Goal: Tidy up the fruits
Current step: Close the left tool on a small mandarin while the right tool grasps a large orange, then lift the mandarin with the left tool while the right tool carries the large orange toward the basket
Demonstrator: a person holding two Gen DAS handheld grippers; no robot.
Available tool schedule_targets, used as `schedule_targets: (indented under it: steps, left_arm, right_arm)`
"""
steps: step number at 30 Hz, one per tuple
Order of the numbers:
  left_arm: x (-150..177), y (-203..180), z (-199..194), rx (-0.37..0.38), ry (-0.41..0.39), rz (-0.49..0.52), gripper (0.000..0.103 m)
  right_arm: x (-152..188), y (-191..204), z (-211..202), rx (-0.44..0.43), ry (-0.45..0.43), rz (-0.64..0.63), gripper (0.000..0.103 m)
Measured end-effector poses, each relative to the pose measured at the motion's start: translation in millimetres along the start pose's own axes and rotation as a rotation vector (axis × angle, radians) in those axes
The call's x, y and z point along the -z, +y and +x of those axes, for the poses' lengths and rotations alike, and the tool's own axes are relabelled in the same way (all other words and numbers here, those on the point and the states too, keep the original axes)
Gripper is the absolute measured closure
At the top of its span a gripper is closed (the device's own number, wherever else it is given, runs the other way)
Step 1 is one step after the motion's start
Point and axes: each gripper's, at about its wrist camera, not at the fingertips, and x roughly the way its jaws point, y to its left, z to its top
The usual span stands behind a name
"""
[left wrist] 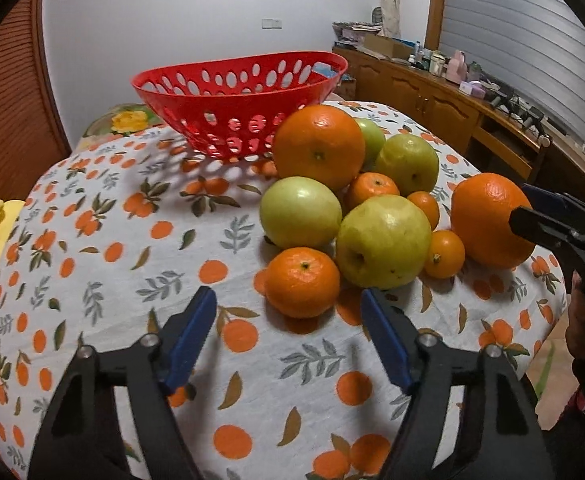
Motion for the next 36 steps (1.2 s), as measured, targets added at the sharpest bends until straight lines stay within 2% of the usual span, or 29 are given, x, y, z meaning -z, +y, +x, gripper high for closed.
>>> schedule_targets:
  steps: [1,5,7,14,16,28,29,31,36]
  left_arm:
    - [-0.6,-0.4,2.2,0.002,0.005,0.001,0.037]
    - [-1.4,3.1,11.1,0.015,0.029,-0.017,0.039]
    - [-2.2,5.1,14.8,0.016,0.034,-0.021,0.045]
    - [-3.0,6.6,23.6,0.036,0.05,-0.018,0.049]
    - [-2.4,6.6,24.2,0.057,0.046,-0.02,0.06]
    - [-6.9,14.4,4.2,0.044,-0.001,-0.038,0.062]
    - [-7.9,15.6,1.3,0.044,-0.007,-0.038,0.062]
    - [-9.7,17.6,-3.6,0.043,-0.019,-0.038,0.062]
    - [-14.5,22.4,-14.2,0.044,-0.047,-0.042,0.062]
  right_arm:
    - [0.1,0.7,0.5,-0.002,0.003,-0.001,0.006]
    - [0.1,0.3,4.1,-0.017,0.019,-0.004,0.006]
    - [0.4,0.3,5.3,-0.024,0.028,-0.007,0.006]
    - [2.5,2.6,11.3,-0.042,0.055,-0.022,0.008]
    - [2.8,2.4,12.1,-0.041,0.058,-0.024,0.008]
    - [3.2,-3.5,22.2,-0.04,0.09,-0.012,0.008]
    - [3.2,-3.6,23.4,-0.04,0.094,-0.014,0.009]
    - [4.2,-3.5,24.9,-0.036,0.101,-0.018,0.02]
    - [3.6,-4.8,24.7,-0.034,0.102,-0.025,0.022]
